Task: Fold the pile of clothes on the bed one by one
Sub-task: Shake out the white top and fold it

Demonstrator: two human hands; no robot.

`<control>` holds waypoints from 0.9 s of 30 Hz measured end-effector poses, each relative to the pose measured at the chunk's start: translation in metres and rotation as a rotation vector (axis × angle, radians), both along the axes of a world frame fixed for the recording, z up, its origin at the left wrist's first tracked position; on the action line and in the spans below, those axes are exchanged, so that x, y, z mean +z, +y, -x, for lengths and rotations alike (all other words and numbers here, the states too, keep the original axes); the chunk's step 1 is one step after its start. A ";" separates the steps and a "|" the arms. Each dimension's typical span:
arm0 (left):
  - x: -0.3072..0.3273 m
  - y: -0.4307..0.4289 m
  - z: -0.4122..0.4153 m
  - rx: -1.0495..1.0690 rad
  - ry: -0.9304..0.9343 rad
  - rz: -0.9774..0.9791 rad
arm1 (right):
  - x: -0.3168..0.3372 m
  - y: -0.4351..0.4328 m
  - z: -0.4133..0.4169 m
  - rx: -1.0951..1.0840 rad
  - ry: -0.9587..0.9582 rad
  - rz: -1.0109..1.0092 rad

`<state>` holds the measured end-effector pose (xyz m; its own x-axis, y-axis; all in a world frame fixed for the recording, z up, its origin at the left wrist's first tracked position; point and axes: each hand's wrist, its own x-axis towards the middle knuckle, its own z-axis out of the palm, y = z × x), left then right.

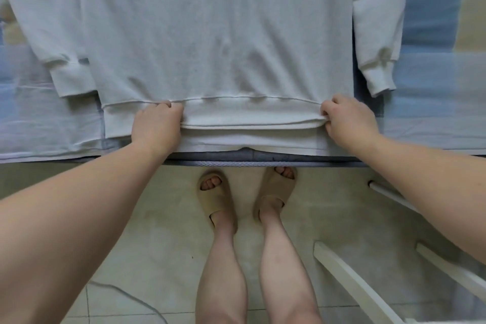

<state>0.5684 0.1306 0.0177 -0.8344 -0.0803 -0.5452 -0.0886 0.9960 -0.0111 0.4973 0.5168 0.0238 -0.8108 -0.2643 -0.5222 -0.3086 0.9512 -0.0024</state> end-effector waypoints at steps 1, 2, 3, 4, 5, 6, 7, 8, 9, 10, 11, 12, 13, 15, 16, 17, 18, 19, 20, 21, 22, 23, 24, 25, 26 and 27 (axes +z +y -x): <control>0.002 0.006 -0.001 0.009 -0.015 0.011 | 0.003 -0.002 0.002 0.023 -0.035 0.013; 0.005 0.014 -0.001 0.015 -0.015 0.010 | 0.007 -0.004 0.002 0.026 -0.067 0.057; 0.007 0.024 0.000 0.002 0.001 -0.012 | 0.010 -0.004 0.000 -0.016 -0.080 0.131; 0.008 0.036 0.001 -0.040 0.030 -0.049 | 0.014 -0.002 -0.004 -0.106 -0.062 0.207; 0.009 0.052 0.003 -0.102 0.062 -0.094 | 0.014 0.003 -0.007 -0.227 -0.016 0.273; 0.010 0.071 0.006 -0.161 0.092 -0.150 | 0.015 0.008 -0.010 -0.364 0.026 0.307; 0.011 0.090 0.011 -0.209 0.106 -0.213 | 0.014 0.014 -0.011 -0.511 0.044 0.327; 0.010 0.111 0.016 -0.243 0.109 -0.273 | 0.012 0.019 -0.010 -0.669 0.025 0.350; 0.008 0.130 0.022 -0.269 0.111 -0.321 | 0.008 0.024 -0.006 -0.818 -0.009 0.387; 0.005 0.148 0.027 -0.289 0.120 -0.358 | 0.006 0.027 -0.001 -0.938 -0.051 0.410; 0.002 0.165 0.032 -0.302 0.130 -0.387 | 0.005 0.029 0.006 -1.017 -0.091 0.425; -0.002 0.181 0.037 -0.309 0.134 -0.408 | 0.004 0.030 0.012 -1.076 -0.140 0.456; -0.006 0.194 0.040 -0.317 0.129 -0.427 | 0.003 0.031 0.018 -1.129 -0.203 0.506; -0.011 0.217 0.043 -0.350 0.101 -0.448 | 0.003 0.030 0.029 -1.217 -0.381 0.603; -0.013 0.225 0.042 -0.356 0.087 -0.443 | 0.004 0.030 0.032 -1.215 -0.443 0.607; -0.014 0.231 0.040 -0.348 0.074 -0.432 | 0.006 0.030 0.035 -1.183 -0.453 0.573; -0.015 0.235 0.039 -0.333 0.061 -0.427 | 0.005 0.033 0.038 -1.129 -0.410 0.509; -0.015 0.237 0.037 -0.321 0.053 -0.435 | 0.004 0.038 0.040 -1.061 -0.337 0.420; -0.014 0.237 0.036 -0.311 0.047 -0.452 | 0.005 0.042 0.041 -1.007 -0.276 0.332; -0.012 0.235 0.035 -0.307 0.041 -0.470 | 0.006 0.042 0.041 -0.984 -0.239 0.279; -0.009 0.233 0.035 -0.310 0.030 -0.486 | 0.007 0.040 0.040 -0.984 -0.218 0.270; -0.006 0.230 0.036 -0.317 0.014 -0.496 | 0.008 0.037 0.038 -1.000 -0.201 0.286; -0.002 0.226 0.037 -0.322 -0.004 -0.498 | 0.010 0.032 0.035 -1.014 -0.163 0.311; 0.002 0.221 0.037 -0.315 -0.015 -0.491 | 0.015 0.026 0.032 -1.015 -0.113 0.333; 0.005 0.215 0.035 -0.294 -0.020 -0.472 | 0.020 0.018 0.028 -0.985 -0.061 0.351; 0.009 0.207 0.034 -0.262 -0.020 -0.444 | 0.027 0.010 0.025 -0.920 -0.015 0.363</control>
<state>0.5347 0.3375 0.0268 -0.7848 0.3725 -0.4953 0.1601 0.8940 0.4186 0.4727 0.5263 0.0503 -0.7744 0.3193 -0.5462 0.5530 0.7609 -0.3394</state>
